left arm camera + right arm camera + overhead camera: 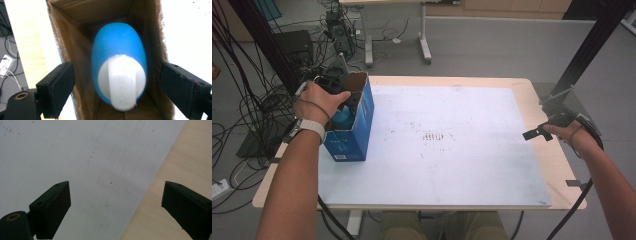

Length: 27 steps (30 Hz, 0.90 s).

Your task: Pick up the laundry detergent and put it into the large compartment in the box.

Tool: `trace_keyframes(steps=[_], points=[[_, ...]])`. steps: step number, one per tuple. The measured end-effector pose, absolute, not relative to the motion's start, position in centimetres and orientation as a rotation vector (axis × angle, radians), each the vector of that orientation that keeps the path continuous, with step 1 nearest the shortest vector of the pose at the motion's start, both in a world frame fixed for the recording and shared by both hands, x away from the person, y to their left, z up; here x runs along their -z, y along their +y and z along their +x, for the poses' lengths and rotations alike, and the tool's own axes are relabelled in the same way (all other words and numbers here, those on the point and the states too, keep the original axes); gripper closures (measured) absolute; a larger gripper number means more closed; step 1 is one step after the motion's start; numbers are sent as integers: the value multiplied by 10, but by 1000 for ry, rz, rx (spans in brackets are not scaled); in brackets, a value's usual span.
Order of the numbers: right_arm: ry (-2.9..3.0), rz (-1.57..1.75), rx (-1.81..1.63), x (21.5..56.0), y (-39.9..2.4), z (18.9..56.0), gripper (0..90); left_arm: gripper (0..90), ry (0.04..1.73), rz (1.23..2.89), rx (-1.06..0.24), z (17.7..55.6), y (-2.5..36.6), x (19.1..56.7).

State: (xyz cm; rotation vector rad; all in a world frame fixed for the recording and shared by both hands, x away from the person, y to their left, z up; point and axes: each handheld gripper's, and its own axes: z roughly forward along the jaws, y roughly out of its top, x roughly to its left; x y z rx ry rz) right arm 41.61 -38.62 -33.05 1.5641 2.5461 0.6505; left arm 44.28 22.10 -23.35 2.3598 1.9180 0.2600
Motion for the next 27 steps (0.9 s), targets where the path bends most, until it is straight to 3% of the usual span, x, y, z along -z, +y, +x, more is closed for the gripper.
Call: trace_keyframes(steps=[27], points=[[2526,1535,-689,317,-390,404,84,68,1864,2336,-341,425,200,185]])
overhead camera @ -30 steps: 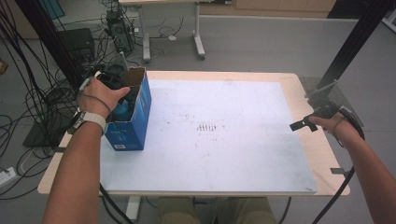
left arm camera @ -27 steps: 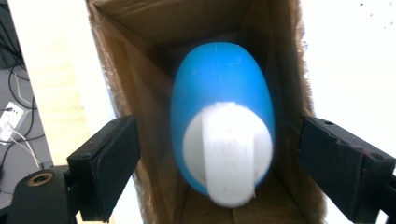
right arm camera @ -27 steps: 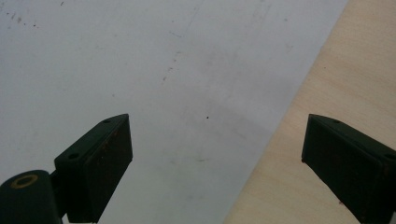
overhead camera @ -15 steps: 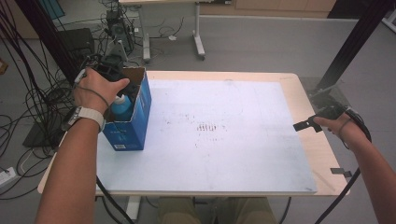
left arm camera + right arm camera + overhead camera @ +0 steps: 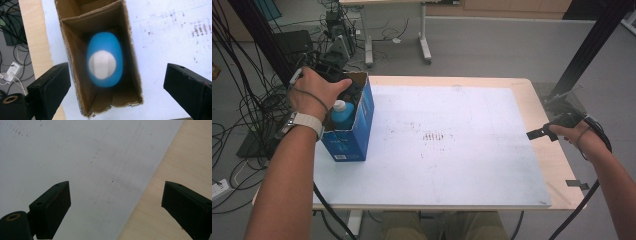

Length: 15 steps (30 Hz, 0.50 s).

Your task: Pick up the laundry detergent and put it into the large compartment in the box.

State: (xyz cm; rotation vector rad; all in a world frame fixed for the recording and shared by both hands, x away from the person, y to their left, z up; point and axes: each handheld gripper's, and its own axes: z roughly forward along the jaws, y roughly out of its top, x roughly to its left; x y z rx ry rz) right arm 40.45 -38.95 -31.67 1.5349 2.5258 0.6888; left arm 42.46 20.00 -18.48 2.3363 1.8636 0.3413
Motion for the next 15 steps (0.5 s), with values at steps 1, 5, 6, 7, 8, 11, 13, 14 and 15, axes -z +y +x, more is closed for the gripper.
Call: trace_keyframes(steps=[1,5,6,7,8,11,13,14,15], points=[[2526,1533,-689,316,-389,404,84,61,1862,2334,-336,424,198,183],[2528,1530,-689,316,-389,404,84,39,1869,2300,-308,422,192,180],[2528,1529,-689,316,-389,403,84,42,1882,2300,-303,421,190,180],[2529,1529,-689,316,-389,403,84,43,1881,2299,-300,421,189,179],[2528,1529,-690,315,-390,403,84,43,1880,2294,-293,420,187,179],[2528,1525,-693,315,-390,401,84,44,1866,2273,-264,418,183,177],[2528,1524,-692,315,-389,401,84,42,1874,2253,-258,418,181,176],[2528,1523,-693,314,-389,401,84,42,1867,2256,-256,417,180,176],[2528,1520,-694,314,-389,400,84,43,1870,2252,-253,417,179,176]])
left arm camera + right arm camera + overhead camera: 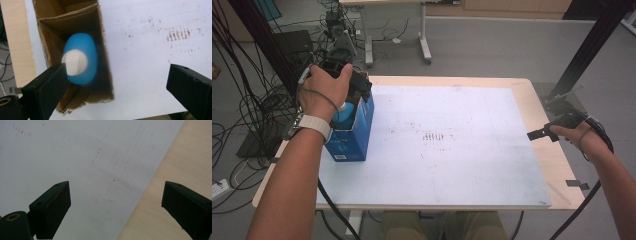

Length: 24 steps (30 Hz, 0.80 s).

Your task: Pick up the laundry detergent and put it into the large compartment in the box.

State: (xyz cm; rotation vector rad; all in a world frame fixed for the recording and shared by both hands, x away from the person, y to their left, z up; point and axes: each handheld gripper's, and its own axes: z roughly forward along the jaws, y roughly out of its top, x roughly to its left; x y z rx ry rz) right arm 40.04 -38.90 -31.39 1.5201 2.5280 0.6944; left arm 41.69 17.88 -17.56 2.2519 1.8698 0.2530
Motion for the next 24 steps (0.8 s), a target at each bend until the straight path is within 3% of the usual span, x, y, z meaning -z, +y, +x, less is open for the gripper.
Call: trace_keyframes(steps=[24], points=[[2536,1503,-693,313,-381,401,83,41,1884,2156,-274,407,147,167]])
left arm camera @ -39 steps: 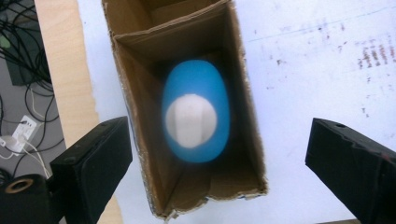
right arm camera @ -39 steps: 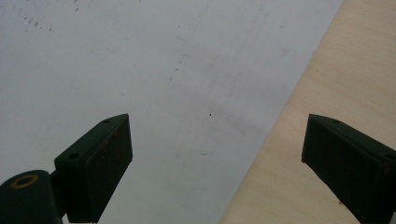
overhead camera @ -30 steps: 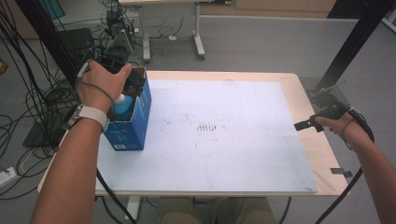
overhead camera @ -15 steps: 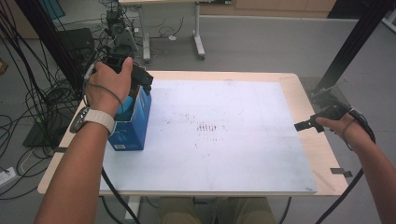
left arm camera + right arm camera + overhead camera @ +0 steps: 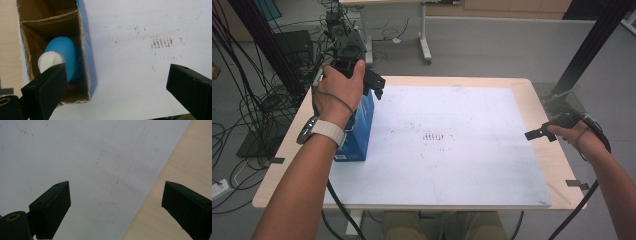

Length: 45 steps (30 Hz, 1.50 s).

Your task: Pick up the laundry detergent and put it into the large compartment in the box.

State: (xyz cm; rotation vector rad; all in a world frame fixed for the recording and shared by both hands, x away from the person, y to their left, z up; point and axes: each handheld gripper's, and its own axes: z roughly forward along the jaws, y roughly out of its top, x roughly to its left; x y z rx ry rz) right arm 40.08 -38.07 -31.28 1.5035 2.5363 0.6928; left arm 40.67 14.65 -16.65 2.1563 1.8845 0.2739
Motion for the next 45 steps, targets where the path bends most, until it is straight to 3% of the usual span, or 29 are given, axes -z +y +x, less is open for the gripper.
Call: trace_keyframes(steps=[45], points=[[2567,1463,-691,310,-365,402,83,41,1801,2173,-194,392,97,176]])
